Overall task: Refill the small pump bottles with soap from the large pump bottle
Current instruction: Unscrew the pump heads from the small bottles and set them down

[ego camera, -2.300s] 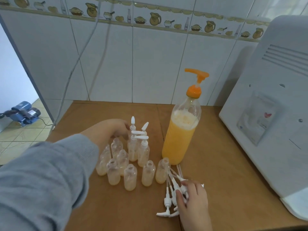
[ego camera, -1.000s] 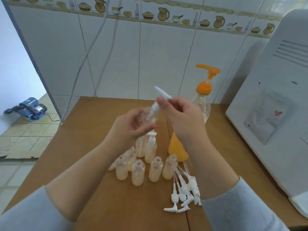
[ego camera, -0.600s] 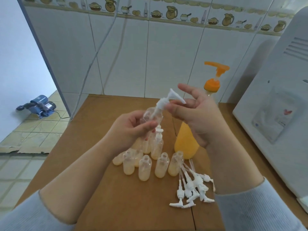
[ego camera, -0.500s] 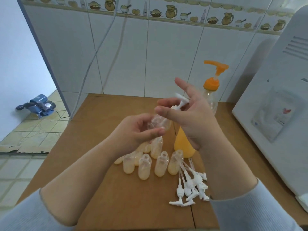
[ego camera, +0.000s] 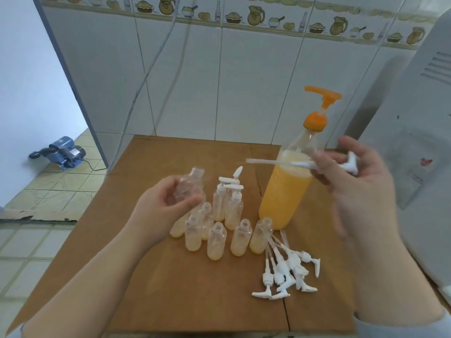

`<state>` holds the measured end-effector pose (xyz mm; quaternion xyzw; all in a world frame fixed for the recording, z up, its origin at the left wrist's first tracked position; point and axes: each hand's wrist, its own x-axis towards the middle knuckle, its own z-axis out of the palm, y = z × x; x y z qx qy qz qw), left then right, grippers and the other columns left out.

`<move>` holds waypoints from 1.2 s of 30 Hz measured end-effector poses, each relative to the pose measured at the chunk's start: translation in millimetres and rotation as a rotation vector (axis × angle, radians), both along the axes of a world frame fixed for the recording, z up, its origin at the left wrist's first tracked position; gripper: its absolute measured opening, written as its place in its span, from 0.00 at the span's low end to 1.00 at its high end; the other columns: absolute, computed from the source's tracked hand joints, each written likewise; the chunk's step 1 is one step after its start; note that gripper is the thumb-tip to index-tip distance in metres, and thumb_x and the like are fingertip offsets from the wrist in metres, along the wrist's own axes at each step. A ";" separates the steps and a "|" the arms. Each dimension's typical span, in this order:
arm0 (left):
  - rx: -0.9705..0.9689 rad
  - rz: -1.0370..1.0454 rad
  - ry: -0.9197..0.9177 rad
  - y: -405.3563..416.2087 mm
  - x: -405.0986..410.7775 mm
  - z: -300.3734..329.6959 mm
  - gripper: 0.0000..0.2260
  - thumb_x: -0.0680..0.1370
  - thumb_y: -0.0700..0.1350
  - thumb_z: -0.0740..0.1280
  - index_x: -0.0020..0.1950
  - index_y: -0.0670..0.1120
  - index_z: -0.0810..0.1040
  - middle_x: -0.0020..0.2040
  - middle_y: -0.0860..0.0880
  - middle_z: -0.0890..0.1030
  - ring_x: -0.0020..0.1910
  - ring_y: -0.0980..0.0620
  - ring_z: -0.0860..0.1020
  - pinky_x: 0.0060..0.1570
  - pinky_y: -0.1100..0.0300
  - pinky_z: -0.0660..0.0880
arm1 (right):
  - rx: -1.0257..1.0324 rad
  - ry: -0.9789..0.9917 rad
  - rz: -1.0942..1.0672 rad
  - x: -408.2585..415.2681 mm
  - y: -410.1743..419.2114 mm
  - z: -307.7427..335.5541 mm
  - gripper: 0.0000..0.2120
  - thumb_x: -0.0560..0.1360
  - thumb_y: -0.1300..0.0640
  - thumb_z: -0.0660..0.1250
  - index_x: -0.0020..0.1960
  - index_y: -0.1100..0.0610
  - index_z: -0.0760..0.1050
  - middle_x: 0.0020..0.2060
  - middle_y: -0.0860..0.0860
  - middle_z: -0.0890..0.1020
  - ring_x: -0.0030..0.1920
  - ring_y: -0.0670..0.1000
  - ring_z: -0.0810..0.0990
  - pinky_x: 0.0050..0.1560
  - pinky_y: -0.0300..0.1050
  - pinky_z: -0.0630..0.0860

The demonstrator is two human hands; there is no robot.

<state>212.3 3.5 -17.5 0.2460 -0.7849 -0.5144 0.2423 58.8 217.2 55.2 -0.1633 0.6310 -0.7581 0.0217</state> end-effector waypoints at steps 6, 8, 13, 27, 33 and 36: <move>0.146 0.218 -0.004 2.9 38.0 -41.5 0.08 0.71 0.49 0.72 0.48 0.56 0.78 0.41 0.57 0.82 0.39 0.61 0.79 0.37 0.70 0.72 | 0.043 -0.160 -0.320 -14.2 55.1 -66.4 0.19 0.68 0.57 0.74 0.57 0.53 0.74 0.41 0.51 0.79 0.41 0.50 0.81 0.43 0.34 0.80; 0.154 0.265 -0.049 5.5 46.1 -58.9 0.09 0.71 0.47 0.73 0.48 0.54 0.78 0.39 0.55 0.82 0.39 0.59 0.78 0.35 0.68 0.71 | 0.173 -0.179 -0.407 -10.2 62.0 -93.0 0.20 0.69 0.57 0.75 0.59 0.53 0.72 0.41 0.50 0.79 0.40 0.48 0.78 0.39 0.36 0.76; 0.154 0.247 -0.163 5.2 46.9 -95.8 0.11 0.69 0.43 0.75 0.47 0.53 0.78 0.44 0.54 0.80 0.46 0.54 0.78 0.41 0.63 0.69 | 0.350 -0.237 -0.427 -1.2 54.4 -144.9 0.17 0.69 0.57 0.75 0.55 0.51 0.74 0.42 0.50 0.79 0.41 0.51 0.77 0.38 0.40 0.71; -0.042 0.392 0.010 27.5 47.3 -95.8 0.38 0.64 0.73 0.65 0.68 0.53 0.64 0.61 0.55 0.64 0.64 0.49 0.66 0.65 0.50 0.66 | 0.793 0.138 -0.075 12.4 43.7 -186.0 0.11 0.77 0.55 0.65 0.59 0.49 0.75 0.54 0.43 0.71 0.52 0.42 0.71 0.48 0.35 0.67; -0.512 0.304 0.015 13.5 -8.4 -16.5 0.10 0.75 0.52 0.65 0.55 0.54 0.73 0.51 0.60 0.72 0.59 0.53 0.70 0.60 0.51 0.61 | 0.783 0.126 -0.064 6.7 48.0 -189.4 0.11 0.77 0.53 0.64 0.60 0.48 0.73 0.56 0.44 0.70 0.51 0.46 0.74 0.44 0.31 0.67; -0.575 0.046 -0.456 -7.1 -58.2 6.8 0.15 0.75 0.56 0.66 0.60 0.56 0.72 0.58 0.58 0.73 0.64 0.53 0.67 0.61 0.52 0.56 | 0.772 0.117 -0.084 6.1 47.9 -189.4 0.11 0.77 0.53 0.63 0.60 0.48 0.73 0.56 0.46 0.71 0.50 0.51 0.75 0.43 0.34 0.68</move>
